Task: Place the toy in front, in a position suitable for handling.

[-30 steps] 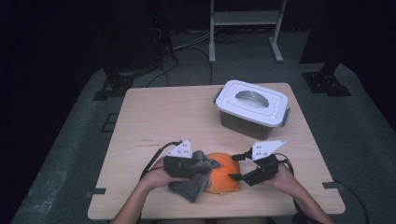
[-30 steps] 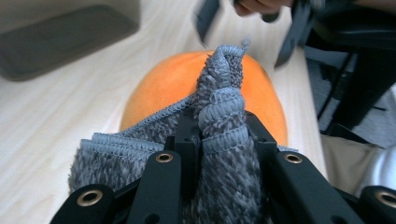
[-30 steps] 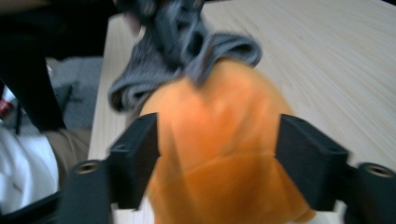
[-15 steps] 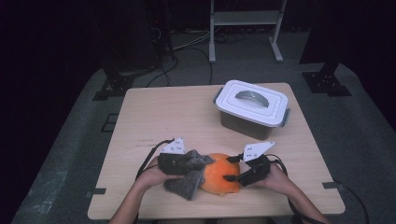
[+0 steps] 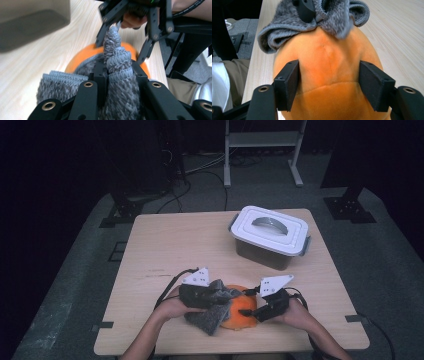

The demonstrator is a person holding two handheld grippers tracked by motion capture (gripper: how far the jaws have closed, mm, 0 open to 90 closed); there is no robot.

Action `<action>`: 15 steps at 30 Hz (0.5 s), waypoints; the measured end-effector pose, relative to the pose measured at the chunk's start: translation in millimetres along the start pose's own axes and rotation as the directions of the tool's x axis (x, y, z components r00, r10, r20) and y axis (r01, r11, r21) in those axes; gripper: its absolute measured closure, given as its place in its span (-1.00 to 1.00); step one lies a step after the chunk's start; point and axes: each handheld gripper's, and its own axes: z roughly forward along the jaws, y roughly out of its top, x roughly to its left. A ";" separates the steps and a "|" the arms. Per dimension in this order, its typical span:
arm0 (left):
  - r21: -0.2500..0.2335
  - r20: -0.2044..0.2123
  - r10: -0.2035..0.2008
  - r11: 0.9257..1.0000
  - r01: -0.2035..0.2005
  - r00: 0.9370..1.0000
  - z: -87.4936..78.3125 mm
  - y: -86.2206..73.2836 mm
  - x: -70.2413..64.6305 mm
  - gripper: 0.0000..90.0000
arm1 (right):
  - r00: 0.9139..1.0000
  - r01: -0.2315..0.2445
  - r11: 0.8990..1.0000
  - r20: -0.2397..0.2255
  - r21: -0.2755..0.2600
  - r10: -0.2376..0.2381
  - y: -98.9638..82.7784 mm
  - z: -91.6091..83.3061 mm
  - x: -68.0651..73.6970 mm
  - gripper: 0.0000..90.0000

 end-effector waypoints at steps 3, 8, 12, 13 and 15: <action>0.002 -0.029 -0.024 1.000 0.024 0.999 -9.7 -11.6 4.2 0.58 | 1.000 0.016 1.000 0.006 0.002 -0.016 0.9 0.8 1.5 -0.22; 0.032 -0.111 -0.088 0.995 0.092 0.990 -28.5 -33.5 16.5 0.58 | 1.000 0.020 1.000 0.010 0.001 -0.020 0.4 0.4 3.1 -0.22; -0.025 -0.101 -0.130 0.991 0.128 0.986 -37.0 -37.5 20.9 0.59 | 1.000 0.027 1.000 0.014 0.002 -0.027 1.5 1.3 5.0 -0.22; -0.040 -0.087 -0.125 0.992 0.122 0.988 -36.5 -34.4 19.8 0.59 | 0.999 0.032 0.999 0.015 0.001 -0.032 1.9 2.0 5.1 -0.22; -0.060 -0.062 -0.111 0.992 0.107 0.992 -33.1 -27.0 16.6 0.59 | 0.999 0.040 0.999 0.016 0.003 -0.040 3.0 3.1 5.6 -0.22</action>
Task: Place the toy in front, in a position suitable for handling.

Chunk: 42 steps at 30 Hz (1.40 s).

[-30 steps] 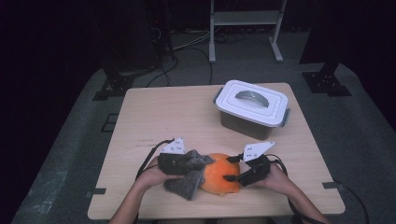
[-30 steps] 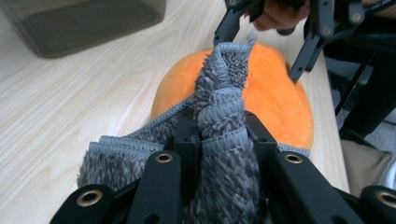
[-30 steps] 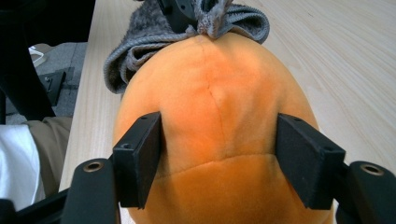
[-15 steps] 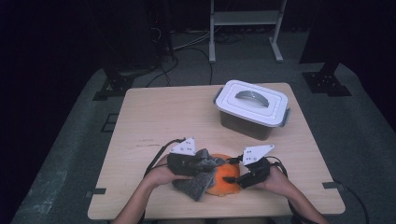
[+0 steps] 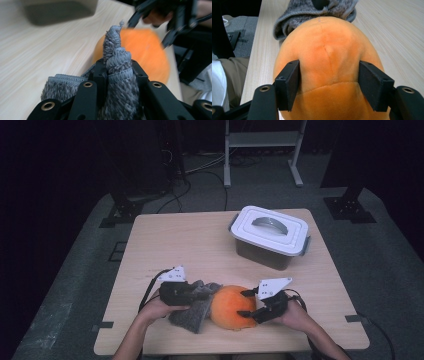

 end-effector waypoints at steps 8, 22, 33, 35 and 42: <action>0.033 0.078 0.092 0.995 -0.095 0.993 28.8 22.1 -24.6 0.59 | 1.000 0.025 1.000 0.009 0.008 -0.025 1.0 -0.2 4.0 -0.22; 0.095 0.080 0.112 0.988 -0.119 0.991 24.2 11.3 -27.1 0.60 | 0.999 -0.014 1.000 -0.034 -0.015 0.013 3.5 -12.8 -6.5 -0.47; 0.047 0.082 0.105 0.993 -0.110 0.991 28.8 34.3 -24.2 0.57 | 0.999 -0.028 1.000 -0.023 0.005 0.029 -2.0 -6.0 -3.0 -0.11; 0.043 0.097 0.120 0.991 -0.125 0.988 33.3 40.2 -27.2 0.57 | 0.999 -0.025 1.000 -0.026 0.003 0.025 -2.0 -5.4 -0.8 -0.11; 0.064 0.075 0.085 0.994 -0.090 0.994 32.0 24.4 -17.9 0.59 | 0.999 -0.026 1.000 -0.026 -0.002 0.026 -2.8 -6.3 -0.1 -0.15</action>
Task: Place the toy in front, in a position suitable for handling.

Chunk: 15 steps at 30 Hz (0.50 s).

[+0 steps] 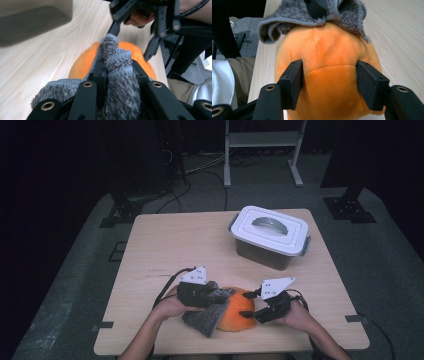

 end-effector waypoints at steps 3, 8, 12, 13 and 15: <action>-0.001 -0.010 -0.008 1.000 0.008 1.000 -2.8 -5.8 0.0 0.60 | 1.000 0.010 1.000 0.002 -0.012 -0.010 4.2 -2.2 -0.9 -0.32; 0.000 -0.018 -0.019 1.000 0.019 1.000 -10.0 -13.2 1.8 0.60 | 1.000 -0.011 1.000 0.007 -0.012 0.011 3.9 -8.5 -5.6 -0.46; -0.001 -0.012 -0.024 1.000 0.024 1.000 -10.3 -15.1 1.6 0.60 | 0.999 -0.042 0.999 -0.003 -0.004 0.042 -0.2 -4.5 -10.0 -0.53; -0.001 -0.011 -0.023 1.000 0.023 1.000 -9.9 -15.0 1.4 0.60 | 0.999 -0.043 0.999 -0.009 -0.005 0.043 0.5 -2.4 -10.8 -0.54; -0.001 -0.006 -0.024 1.000 0.024 1.000 -9.1 -14.9 1.3 0.61 | 0.999 -0.050 0.999 -0.021 -0.003 0.050 1.2 0.8 -11.5 -0.51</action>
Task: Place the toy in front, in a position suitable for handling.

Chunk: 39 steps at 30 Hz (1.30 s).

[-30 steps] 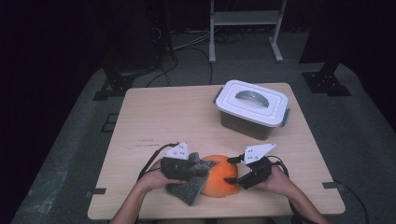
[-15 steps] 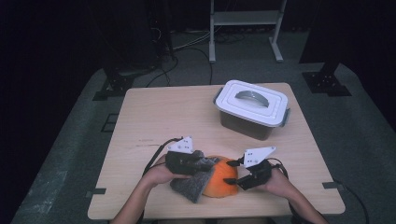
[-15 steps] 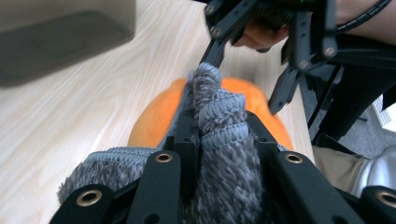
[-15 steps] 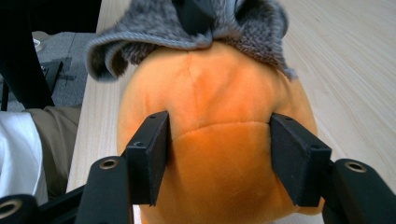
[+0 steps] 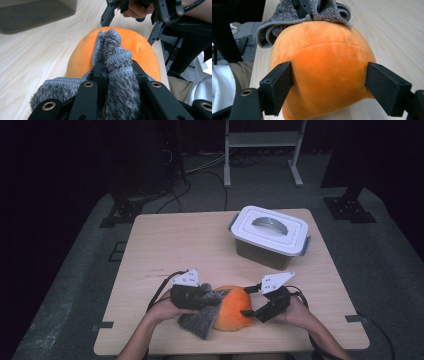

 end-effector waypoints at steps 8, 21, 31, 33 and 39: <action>-0.036 0.023 0.034 0.999 -0.033 0.999 -0.8 17.7 -6.1 0.62 | 0.999 0.040 0.999 0.009 0.025 -0.041 -1.7 -0.6 4.7 0.02; 0.010 0.015 0.127 0.992 -0.127 0.992 24.9 42.6 -22.8 0.20 | 0.999 0.040 0.999 0.009 0.029 -0.040 -2.1 2.0 5.5 0.02; 0.074 -0.041 0.188 0.980 -0.184 0.981 5.9 39.8 -28.2 -0.21 | 0.999 0.040 0.999 0.016 0.030 -0.041 -2.8 1.6 5.6 0.01; 0.065 -0.039 0.176 0.983 -0.173 0.984 6.7 35.4 -28.5 -0.23 | 0.999 0.037 0.999 0.014 0.030 -0.038 -2.3 1.9 5.8 0.01; 0.099 -0.073 0.259 0.963 -0.251 0.963 18.7 29.9 -38.2 0.16 | 0.999 0.047 0.998 0.020 0.041 -0.048 -2.7 2.7 6.3 0.01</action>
